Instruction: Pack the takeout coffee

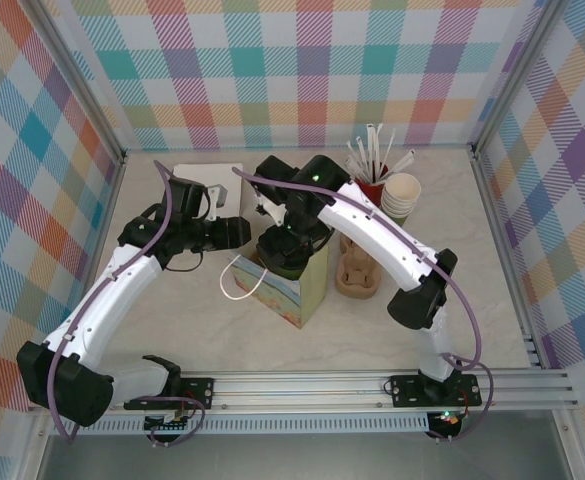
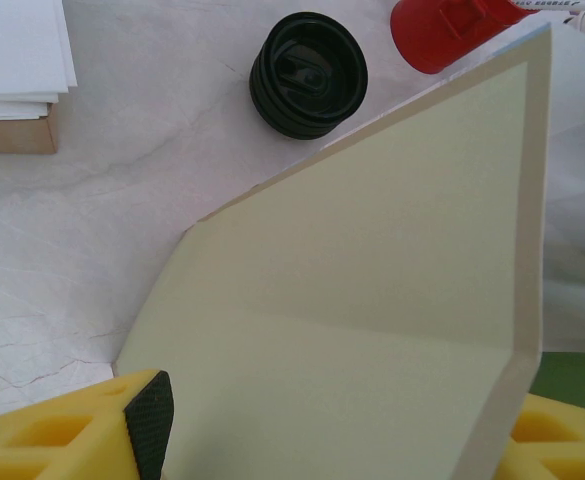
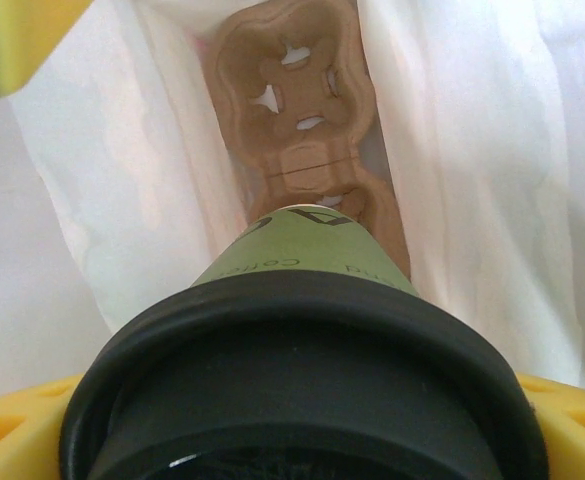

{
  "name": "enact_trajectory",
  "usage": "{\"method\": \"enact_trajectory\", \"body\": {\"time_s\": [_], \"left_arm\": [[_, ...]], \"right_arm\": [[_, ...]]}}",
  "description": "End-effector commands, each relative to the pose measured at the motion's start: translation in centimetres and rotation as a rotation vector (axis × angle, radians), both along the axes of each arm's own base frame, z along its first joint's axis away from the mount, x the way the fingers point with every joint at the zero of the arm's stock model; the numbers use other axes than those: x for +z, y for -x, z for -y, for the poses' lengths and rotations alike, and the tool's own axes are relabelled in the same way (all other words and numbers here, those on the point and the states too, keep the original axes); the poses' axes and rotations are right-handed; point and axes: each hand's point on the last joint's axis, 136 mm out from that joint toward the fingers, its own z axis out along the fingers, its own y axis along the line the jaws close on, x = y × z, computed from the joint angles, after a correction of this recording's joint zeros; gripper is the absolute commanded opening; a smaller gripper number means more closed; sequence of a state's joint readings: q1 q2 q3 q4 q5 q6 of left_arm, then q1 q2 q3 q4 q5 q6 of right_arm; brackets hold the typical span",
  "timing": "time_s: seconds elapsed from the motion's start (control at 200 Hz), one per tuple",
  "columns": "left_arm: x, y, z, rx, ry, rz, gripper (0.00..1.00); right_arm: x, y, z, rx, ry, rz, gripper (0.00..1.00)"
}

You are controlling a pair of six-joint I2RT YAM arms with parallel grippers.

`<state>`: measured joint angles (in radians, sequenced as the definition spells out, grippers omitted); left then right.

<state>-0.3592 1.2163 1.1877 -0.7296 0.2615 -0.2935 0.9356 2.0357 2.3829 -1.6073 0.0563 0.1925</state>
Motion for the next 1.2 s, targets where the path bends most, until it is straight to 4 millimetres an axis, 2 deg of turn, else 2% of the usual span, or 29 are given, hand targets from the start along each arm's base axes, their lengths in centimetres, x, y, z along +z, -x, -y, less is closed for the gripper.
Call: {"method": "enact_trajectory", "body": {"time_s": [0.0, 0.425, 1.195], "left_arm": [[0.5, -0.1, 0.0, -0.017, 0.001, 0.025, 0.65], [1.0, -0.3, 0.0, 0.001, 0.015, 0.023, 0.62], [1.7, -0.3, -0.2, 0.017, 0.018, 0.031, 0.60]], "right_arm": [[-1.0, 0.4, 0.4, 0.075, 0.048, -0.019, 0.88], [-3.0, 0.1, 0.0, 0.175, 0.096, -0.028, 0.89], [-5.8, -0.8, 0.5, 0.171, 0.138, -0.048, 0.89]]}}
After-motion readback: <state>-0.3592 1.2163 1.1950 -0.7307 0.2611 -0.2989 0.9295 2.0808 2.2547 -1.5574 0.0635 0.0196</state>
